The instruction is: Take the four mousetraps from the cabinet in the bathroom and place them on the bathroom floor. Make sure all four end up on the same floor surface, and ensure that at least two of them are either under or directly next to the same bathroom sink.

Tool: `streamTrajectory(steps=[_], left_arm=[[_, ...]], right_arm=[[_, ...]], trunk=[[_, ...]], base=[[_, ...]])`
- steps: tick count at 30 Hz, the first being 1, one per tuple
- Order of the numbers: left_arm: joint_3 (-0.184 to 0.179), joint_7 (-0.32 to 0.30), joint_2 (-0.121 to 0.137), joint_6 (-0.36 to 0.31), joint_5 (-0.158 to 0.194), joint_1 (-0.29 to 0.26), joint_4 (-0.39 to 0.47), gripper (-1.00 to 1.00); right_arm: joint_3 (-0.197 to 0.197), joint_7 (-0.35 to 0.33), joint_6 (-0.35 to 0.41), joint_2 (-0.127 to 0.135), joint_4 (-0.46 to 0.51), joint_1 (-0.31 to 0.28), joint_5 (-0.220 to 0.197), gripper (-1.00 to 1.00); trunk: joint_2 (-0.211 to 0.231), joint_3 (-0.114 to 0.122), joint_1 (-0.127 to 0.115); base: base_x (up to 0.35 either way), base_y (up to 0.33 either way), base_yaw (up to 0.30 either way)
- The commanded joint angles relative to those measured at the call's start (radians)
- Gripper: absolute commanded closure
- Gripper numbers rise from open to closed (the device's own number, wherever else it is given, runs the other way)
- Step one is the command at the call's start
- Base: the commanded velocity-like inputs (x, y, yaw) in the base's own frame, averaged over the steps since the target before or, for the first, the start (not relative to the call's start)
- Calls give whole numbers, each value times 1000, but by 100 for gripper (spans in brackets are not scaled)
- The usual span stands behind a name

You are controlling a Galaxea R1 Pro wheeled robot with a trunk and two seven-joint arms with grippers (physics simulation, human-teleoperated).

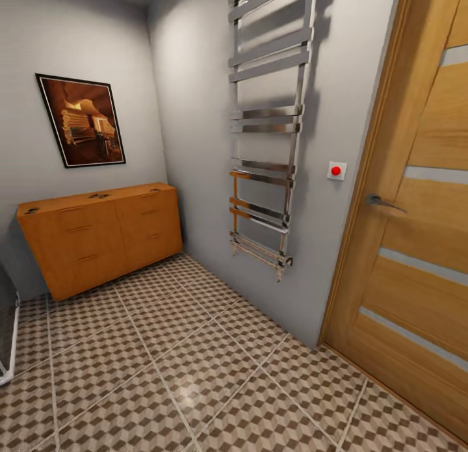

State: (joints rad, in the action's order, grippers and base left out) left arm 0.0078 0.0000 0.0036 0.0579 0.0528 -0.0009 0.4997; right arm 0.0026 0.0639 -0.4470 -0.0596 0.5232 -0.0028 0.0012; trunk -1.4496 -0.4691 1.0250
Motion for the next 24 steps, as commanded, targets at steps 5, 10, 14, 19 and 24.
streamTrajectory(steps=[5, 10, 14, 19, 24], left_arm=[[0, 0, 1, 2, 6, 0, 0, -100], [0, 0, 1, 2, 6, 0, 0, -100], [0, 0, 1, 2, 6, 0, 0, -100], [0, 0, 1, 2, 6, 0, 0, -100], [0, 0, 1, 2, 6, 0, 0, -100]], right_arm=[[0, 4, -2, 0, 0, 0, 0, -100], [0, 4, -2, 0, 0, 0, 0, -100], [0, 4, -2, 0, 0, 0, 0, -100], [0, 4, -2, 0, 0, 0, 0, -100], [0, 4, -2, 1, 0, 0, 0, -100]], trunk=[[0, -1, 0], [0, -1, 0], [0, -1, 0], [0, -1, 0], [0, -1, 0]], base=[[0, 0, 255], [0, 0, 255], [0, 0, 255], [0, 0, 255], [0, 0, 255]])
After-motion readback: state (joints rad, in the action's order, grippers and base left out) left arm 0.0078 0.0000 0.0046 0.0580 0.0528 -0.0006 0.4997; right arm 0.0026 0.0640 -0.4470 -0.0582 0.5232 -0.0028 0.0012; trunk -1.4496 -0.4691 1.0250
